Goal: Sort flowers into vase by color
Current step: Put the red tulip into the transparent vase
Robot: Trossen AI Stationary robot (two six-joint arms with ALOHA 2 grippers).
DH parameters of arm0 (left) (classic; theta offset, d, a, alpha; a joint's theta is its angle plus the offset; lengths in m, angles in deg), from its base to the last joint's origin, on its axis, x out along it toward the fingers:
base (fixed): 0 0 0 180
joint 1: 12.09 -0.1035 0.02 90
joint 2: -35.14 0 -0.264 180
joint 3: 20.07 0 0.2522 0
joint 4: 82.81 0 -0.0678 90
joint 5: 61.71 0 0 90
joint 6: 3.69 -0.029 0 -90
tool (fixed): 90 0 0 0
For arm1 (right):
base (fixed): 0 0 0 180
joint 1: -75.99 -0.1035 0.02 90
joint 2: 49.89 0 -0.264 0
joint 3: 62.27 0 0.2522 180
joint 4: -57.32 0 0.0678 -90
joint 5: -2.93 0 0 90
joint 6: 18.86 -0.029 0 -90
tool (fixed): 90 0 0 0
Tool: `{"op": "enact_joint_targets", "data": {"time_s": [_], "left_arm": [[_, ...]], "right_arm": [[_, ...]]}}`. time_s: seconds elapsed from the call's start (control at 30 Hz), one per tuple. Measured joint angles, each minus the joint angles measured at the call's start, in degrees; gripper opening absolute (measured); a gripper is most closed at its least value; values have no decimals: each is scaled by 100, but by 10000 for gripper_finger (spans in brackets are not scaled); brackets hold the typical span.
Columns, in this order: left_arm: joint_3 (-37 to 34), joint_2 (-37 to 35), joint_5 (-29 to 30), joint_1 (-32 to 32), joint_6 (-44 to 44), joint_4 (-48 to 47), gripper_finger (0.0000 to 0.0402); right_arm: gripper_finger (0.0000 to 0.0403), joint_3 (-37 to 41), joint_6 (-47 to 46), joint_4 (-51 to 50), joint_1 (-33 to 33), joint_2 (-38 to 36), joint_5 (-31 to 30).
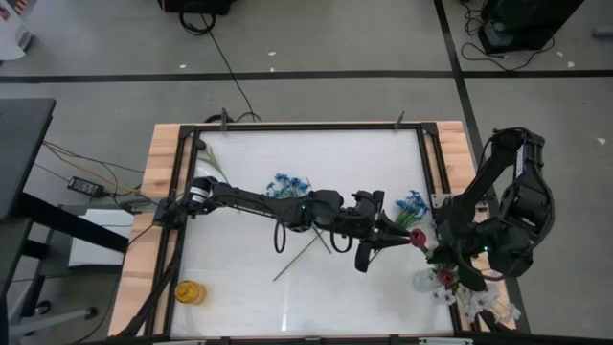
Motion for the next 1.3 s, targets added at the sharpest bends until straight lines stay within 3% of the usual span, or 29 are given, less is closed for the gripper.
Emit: {"op": "enact_joint_targets", "data": {"time_s": [0.37,0.6,0.87,1.0,1.3], "left_arm": [[0,0,30,-29,-2,-620,79],[6,131,300,-25,-35,-1822,82],[4,842,349,42,-26,-873,151],[0,1029,582,43,40,-943,189],[0,1107,971,-2,315,-1888,189]], "right_arm": [[12,0,-49,89,-431,0,-465],[12,0,-53,93,-532,-2,-832],[12,-2,-2,95,-533,-81,-872],[12,-226,169,7,-535,-85,-1067],[12,-1080,1161,-229,-442,-133,-1963]]}}
